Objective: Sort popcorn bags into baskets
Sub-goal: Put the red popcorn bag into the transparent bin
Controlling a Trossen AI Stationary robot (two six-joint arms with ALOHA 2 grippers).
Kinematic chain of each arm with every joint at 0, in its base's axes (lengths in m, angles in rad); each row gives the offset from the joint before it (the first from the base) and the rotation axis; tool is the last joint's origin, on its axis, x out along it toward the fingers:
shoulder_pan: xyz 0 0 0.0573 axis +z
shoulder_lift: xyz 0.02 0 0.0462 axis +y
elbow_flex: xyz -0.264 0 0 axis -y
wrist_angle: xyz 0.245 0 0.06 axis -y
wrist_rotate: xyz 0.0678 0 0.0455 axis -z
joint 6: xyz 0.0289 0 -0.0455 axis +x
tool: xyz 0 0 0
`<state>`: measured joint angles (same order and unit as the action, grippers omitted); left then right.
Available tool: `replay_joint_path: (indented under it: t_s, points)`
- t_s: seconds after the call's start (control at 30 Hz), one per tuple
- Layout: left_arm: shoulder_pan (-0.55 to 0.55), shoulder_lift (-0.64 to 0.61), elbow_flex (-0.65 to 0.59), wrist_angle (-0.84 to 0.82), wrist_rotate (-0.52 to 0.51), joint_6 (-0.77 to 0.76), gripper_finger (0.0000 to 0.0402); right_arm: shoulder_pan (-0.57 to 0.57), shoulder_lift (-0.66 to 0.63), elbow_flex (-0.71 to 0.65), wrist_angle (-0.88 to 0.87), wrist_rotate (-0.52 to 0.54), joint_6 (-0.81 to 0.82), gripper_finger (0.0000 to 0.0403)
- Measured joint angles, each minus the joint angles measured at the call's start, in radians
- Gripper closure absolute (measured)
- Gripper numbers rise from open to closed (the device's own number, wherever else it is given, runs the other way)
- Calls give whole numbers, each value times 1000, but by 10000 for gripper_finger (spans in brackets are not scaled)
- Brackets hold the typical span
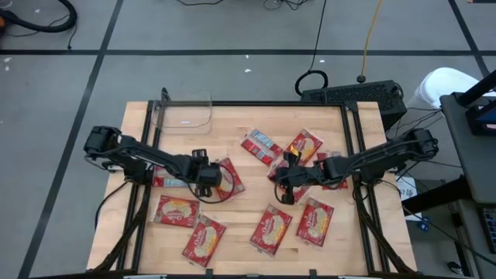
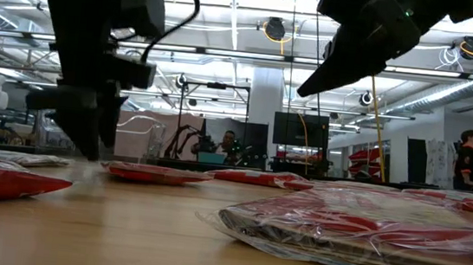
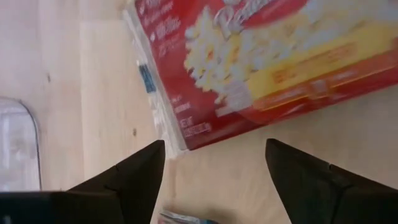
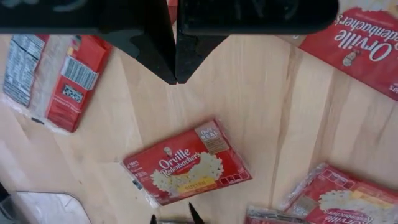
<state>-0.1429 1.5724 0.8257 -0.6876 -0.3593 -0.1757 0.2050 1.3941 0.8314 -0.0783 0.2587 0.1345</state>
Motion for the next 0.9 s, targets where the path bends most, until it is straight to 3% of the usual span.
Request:
replay_joint_path:
  t_s: [0.33, 0.47, 0.7, 0.9]
  points:
    - [79, 73, 4, 33, 13, 104, 129, 0, 0, -34, 23, -1, 10, 403]
    - [107, 74, 1, 66, 63, 176, 154, 0, 0, -34, 26, -1, 8, 403]
    - [156, 75, -10, 115, 164, 235, 264, 7, 0, -34, 54, -1, 10, 403]
    - [158, 77, -25, 172, 157, 240, 387, 20, 0, -34, 61, -1, 61, 403]
